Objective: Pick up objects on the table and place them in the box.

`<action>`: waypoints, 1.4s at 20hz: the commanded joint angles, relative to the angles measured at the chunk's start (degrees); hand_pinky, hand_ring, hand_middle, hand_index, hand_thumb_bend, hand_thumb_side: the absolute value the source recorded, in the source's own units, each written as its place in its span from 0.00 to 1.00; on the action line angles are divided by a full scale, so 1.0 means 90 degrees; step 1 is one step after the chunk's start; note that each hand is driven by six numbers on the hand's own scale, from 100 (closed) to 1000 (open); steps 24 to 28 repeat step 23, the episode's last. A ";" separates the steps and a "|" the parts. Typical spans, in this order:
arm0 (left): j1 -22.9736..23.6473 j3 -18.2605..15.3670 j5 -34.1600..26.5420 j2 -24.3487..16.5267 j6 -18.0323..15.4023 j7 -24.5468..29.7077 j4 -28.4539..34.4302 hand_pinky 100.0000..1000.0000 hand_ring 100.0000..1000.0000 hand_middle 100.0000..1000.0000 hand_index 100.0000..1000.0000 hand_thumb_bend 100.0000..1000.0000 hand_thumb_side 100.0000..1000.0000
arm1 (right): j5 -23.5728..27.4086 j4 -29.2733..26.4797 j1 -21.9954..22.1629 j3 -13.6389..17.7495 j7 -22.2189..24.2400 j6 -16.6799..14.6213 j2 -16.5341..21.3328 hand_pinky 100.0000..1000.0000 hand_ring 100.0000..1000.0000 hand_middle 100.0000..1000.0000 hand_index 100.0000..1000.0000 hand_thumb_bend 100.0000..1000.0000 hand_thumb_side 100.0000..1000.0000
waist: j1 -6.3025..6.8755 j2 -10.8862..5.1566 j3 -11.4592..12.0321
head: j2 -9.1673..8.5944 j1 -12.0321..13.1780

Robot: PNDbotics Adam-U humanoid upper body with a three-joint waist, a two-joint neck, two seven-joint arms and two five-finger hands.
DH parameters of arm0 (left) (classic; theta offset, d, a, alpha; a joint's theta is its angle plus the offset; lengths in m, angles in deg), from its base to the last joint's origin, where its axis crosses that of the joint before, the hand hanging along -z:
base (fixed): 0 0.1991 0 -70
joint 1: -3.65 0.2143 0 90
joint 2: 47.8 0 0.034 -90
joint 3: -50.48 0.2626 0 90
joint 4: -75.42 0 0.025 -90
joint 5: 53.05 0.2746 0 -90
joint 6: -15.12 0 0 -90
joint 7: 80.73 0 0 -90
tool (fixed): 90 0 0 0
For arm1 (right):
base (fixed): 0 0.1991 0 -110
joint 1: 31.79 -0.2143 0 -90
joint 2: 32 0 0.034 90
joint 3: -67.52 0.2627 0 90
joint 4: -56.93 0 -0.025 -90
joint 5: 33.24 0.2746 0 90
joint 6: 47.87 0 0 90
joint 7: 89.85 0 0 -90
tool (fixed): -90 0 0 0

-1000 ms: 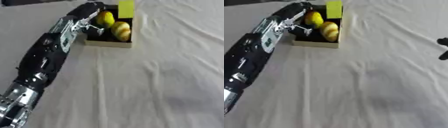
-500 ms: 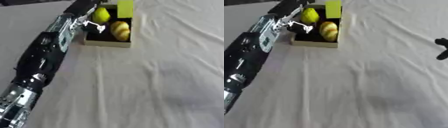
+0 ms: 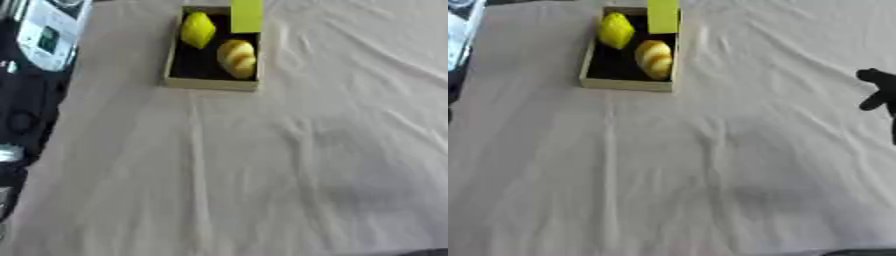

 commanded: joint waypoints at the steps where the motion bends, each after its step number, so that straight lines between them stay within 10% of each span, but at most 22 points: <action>1: 0.0411 -0.0239 -0.0768 -0.0708 0.0286 -0.0426 0.1233 0.81 0.79 0.71 0.87 0.00 0.02 | 0.0019 -0.0119 0.0009 0.0096 -0.0069 -0.0083 0.0172 1.00 0.85 0.49 0.74 0.00 0.41 | -0.0042 -0.0151 0.0036 | -0.0039 -0.0069; 7: 0.2249 -0.0900 -0.1956 -0.1223 0.0565 -0.2132 0.2816 0.77 0.77 0.69 0.87 0.00 0.19 | 0.0054 -0.0119 -0.0047 0.0140 -0.0182 -0.0246 0.0200 1.00 0.84 0.49 0.74 0.00 0.41 | -0.0101 -0.0086 0.0095 | -0.0174 -0.0083; 13: 0.3520 -0.1602 -0.2686 -0.0997 -0.0182 -0.3658 0.2996 0.76 0.76 0.68 0.87 0.00 0.36 | 0.0097 -0.0119 -0.0073 0.0171 -0.0241 -0.0351 0.0200 1.00 0.84 0.50 0.74 0.00 0.41 | -0.0197 -0.0060 0.0155 | -0.0211 -0.0100; 21: 0.4122 -0.1809 -0.3463 -0.0655 -0.1211 -0.3695 0.2999 0.75 0.76 0.67 0.88 0.00 0.46 | 0.0230 -0.0119 -0.0097 0.0185 -0.0261 -0.0450 0.0205 1.00 0.84 0.50 0.74 0.00 0.41 | -0.0348 -0.0101 0.0218 | -0.0173 -0.0094; 28: 0.4149 -0.1801 -0.3596 -0.0608 -0.1358 -0.3555 0.2999 0.75 0.76 0.67 0.88 0.00 0.44 | 0.0255 -0.0119 -0.0099 0.0183 -0.0257 -0.0474 0.0206 1.00 0.84 0.50 0.75 0.00 0.42 | -0.0380 -0.0113 0.0220 | -0.0160 -0.0088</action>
